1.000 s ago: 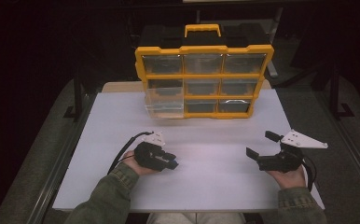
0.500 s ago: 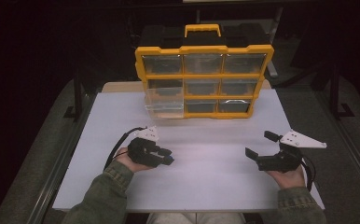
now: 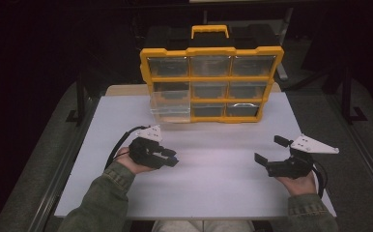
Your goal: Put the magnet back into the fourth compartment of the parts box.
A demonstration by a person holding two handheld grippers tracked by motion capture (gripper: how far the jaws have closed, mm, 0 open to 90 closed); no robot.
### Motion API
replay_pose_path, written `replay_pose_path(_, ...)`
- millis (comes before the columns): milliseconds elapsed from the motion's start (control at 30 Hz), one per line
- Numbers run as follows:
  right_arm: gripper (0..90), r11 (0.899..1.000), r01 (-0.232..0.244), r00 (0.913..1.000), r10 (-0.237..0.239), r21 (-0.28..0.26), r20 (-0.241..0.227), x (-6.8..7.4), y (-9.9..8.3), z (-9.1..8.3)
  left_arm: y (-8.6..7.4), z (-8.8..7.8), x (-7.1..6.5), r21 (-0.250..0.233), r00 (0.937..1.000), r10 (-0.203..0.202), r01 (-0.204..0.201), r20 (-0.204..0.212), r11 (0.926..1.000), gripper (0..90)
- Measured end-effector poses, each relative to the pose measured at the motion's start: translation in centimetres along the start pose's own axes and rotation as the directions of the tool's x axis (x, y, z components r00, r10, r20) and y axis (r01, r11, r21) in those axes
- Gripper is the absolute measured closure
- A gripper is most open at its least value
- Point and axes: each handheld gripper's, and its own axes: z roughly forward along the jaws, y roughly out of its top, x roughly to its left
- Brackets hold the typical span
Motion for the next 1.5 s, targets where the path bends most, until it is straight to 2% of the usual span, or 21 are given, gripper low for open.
replay_pose_path(100, 0.0, 1.000, -0.002, 1.0000, 0.002, 0.001, 0.000, 0.0, 0.0, 0.0, 0.2, -0.4, 0.1, 0.005, 1.0000, 0.004, -0.004, -0.006, 1.0000, 63.1)
replay_pose_path(400, 0.0, 1.000, -0.002, 1.0000, 0.002, 0.004, -0.002, 0.0, 0.0, 0.0, 1.0, -1.8, 0.4, -0.028, 0.9999, 0.005, -0.006, -0.016, 0.9996, 63.1)
replay_pose_path(1033, 0.0, 1.000, -0.002, 1.0000, 0.002, 0.013, 0.003, 0.0, -0.1, 0.0, 2.9, -4.0, 1.3, -0.042, 0.9996, 0.020, -0.021, -0.021, 0.9989, 63.1)
replay_pose_path(1500, 0.0, 1.000, -0.002, 1.0000, 0.002, 0.018, -0.002, 0.1, -0.2, 0.1, 5.0, -5.1, 1.5, -0.017, 0.9979, 0.060, -0.061, -0.024, 0.9980, 63.1)
